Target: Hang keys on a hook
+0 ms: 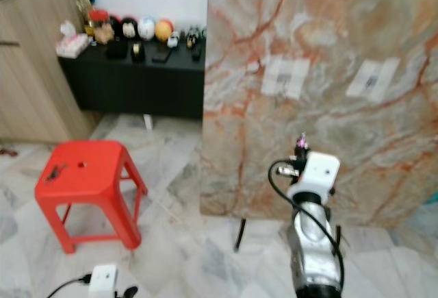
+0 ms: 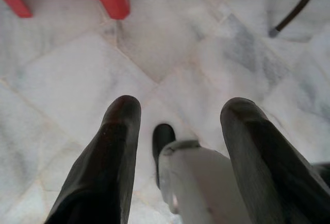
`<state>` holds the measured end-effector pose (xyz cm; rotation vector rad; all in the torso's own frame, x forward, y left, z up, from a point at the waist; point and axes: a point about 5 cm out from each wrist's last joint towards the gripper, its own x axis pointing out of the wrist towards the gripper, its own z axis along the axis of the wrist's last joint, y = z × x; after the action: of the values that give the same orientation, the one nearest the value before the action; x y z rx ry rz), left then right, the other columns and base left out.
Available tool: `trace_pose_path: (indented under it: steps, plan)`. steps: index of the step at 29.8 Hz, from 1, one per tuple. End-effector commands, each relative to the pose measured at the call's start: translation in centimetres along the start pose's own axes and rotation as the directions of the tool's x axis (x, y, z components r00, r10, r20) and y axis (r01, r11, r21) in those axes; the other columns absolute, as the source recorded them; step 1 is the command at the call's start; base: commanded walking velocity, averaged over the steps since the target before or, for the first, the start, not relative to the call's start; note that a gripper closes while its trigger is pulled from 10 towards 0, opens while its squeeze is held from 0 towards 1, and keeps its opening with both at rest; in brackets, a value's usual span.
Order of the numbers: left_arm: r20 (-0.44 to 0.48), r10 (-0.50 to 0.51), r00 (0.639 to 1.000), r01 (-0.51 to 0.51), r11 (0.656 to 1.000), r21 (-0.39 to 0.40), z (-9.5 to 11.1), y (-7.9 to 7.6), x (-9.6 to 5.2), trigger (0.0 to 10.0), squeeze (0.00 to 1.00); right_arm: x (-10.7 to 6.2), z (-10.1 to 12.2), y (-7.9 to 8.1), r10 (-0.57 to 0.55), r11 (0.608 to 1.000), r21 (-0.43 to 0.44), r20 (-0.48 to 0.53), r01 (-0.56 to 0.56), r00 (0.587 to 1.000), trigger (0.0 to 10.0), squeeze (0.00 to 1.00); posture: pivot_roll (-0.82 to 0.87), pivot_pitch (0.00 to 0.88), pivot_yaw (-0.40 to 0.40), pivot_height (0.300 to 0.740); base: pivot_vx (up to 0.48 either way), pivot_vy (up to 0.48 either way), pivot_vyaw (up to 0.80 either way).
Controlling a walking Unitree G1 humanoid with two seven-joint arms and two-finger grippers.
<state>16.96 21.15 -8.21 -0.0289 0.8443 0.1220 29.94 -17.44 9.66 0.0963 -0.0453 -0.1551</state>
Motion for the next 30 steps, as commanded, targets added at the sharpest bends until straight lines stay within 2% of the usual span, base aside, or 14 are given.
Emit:
trace_pose_path:
  steps: [1,11,19,22,25,26,30]
  plan:
    - [-0.016,-0.011,1.000,0.011,1.000,-0.012,-0.3,-0.6,0.0,10.0,0.00,0.2,0.7,-0.8,-0.027,1.000,-0.009,0.033,0.028,0.999,10.0,0.00,0.04,0.004,-0.082,0.740,0.000,0.000,0.00]
    - [-0.023,-0.015,1.000,0.014,1.000,-0.012,-0.5,-0.5,0.0,10.0,0.00,0.5,1.2,-0.8,-0.028,1.000,-0.001,0.059,0.028,0.998,10.0,0.00,0.04,0.000,-0.082,0.740,0.000,0.000,0.00]
    - [-0.020,-0.022,1.000,0.021,1.000,-0.023,-0.4,-0.6,0.0,10.0,0.00,0.9,1.6,-1.5,-0.068,0.997,-0.017,0.072,0.070,0.995,10.0,0.00,0.04,0.000,-0.081,0.740,0.000,0.000,0.00]
    - [-0.021,-0.024,0.999,0.024,0.999,-0.030,-0.4,-0.7,0.0,10.0,0.00,1.0,2.2,-2.2,-0.146,0.988,-0.042,0.105,0.151,0.984,10.0,0.00,0.04,0.000,-0.079,0.740,0.000,0.000,0.00]
    - [-0.021,-0.027,0.999,0.026,0.999,-0.034,-0.4,-0.7,0.0,10.0,0.00,1.0,2.7,-3.8,-0.292,0.952,-0.058,0.130,0.301,0.948,10.0,0.00,0.04,0.000,-0.080,0.740,0.000,0.000,0.00]
    - [-0.022,-0.031,0.999,0.030,0.999,-0.037,-0.5,-0.7,0.0,10.0,0.00,0.9,2.9,-4.8,-0.358,0.928,-0.055,0.139,0.368,0.923,10.0,0.00,0.04,0.000,-0.079,0.740,0.000,0.000,0.00]
    - [-0.024,-0.038,0.999,0.037,0.999,-0.039,-0.5,-0.8,0.0,10.0,0.00,0.8,3.2,-5.7,-0.420,0.896,-0.085,0.156,0.435,0.894,10.0,0.00,0.04,0.000,-0.080,0.740,0.000,0.000,0.00]
